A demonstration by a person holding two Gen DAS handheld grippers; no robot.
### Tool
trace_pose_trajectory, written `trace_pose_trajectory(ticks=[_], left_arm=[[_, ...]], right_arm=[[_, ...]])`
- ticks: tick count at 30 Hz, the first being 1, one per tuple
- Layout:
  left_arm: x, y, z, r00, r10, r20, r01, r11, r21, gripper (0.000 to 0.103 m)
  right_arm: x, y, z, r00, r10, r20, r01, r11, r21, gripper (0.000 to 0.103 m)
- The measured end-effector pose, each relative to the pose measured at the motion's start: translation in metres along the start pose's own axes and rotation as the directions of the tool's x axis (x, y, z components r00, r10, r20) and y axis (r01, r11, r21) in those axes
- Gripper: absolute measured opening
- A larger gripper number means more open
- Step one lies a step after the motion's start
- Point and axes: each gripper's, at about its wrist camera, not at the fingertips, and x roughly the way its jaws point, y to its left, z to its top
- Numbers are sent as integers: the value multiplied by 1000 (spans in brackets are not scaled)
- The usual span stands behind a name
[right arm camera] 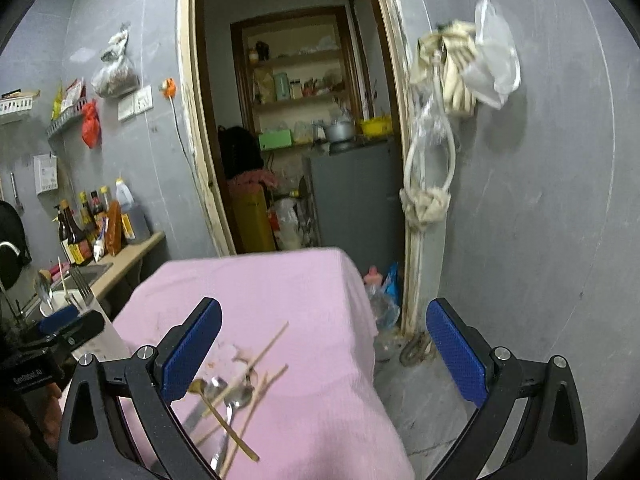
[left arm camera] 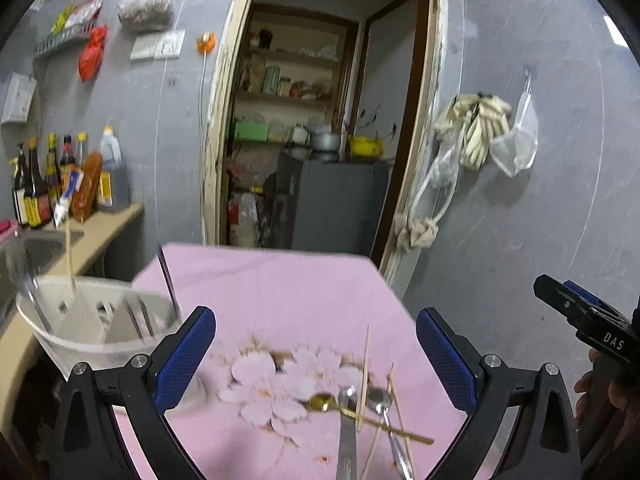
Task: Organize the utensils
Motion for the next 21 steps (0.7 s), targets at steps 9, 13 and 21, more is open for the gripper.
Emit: trace_pose_trajectory(ticks=[9,13,21], left_arm=[[53,7,-45,979,-39,-202,25,997,-71,100],[73,10,-60,959,-68,-275,38,993,-113,82],[102,12,-80,913,-157,-376,81,974,-210,50]], right_arm=[[49,-11,-43,987,91,-135,-85,995,49,99],[71,-7,-56,973,128,-194,-121,991,49,76],[105,16,-80,934,218,-284,-213,976,51,36]])
